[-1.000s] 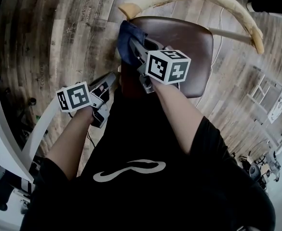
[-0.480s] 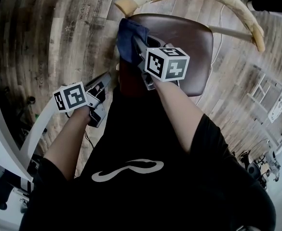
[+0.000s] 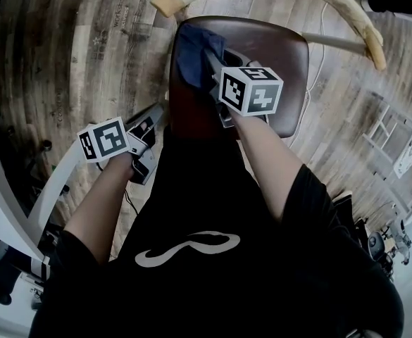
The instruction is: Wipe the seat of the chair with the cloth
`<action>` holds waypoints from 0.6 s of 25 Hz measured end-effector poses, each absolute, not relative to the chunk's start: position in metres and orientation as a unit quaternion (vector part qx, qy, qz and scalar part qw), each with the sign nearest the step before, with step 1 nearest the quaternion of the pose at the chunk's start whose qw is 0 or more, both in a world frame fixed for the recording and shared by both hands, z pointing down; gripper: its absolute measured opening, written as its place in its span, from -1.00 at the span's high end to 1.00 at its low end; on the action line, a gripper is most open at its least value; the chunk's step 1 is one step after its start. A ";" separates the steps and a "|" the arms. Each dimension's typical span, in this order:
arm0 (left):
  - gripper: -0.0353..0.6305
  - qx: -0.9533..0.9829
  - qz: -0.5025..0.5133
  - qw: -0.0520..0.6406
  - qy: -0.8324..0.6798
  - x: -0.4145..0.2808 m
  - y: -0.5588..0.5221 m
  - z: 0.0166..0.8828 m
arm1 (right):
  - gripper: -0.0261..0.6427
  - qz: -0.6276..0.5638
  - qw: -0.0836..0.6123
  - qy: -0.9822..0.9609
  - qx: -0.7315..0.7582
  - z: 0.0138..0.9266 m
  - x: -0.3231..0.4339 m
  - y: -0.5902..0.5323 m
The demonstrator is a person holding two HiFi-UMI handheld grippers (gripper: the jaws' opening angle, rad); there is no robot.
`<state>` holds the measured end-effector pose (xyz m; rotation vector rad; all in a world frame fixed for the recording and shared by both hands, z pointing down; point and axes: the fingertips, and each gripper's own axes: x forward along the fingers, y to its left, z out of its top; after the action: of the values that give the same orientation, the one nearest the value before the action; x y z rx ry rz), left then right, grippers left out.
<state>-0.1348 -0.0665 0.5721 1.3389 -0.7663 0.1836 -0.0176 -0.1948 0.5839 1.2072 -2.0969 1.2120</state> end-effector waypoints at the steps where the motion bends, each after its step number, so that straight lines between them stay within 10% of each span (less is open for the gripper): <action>1: 0.86 0.603 0.083 0.714 -0.346 -0.133 -0.065 0.572 | 0.76 0.435 0.218 -0.756 0.437 0.584 -0.014 -0.195; 15: 0.86 0.599 0.083 0.716 -0.348 -0.087 -0.057 0.568 | 0.76 0.423 0.238 -0.739 0.467 0.587 0.067 -0.194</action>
<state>-0.0865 -0.0571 0.5678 1.3271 -0.7703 0.1831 0.0665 -0.1945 0.5866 1.2805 -2.0249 1.1580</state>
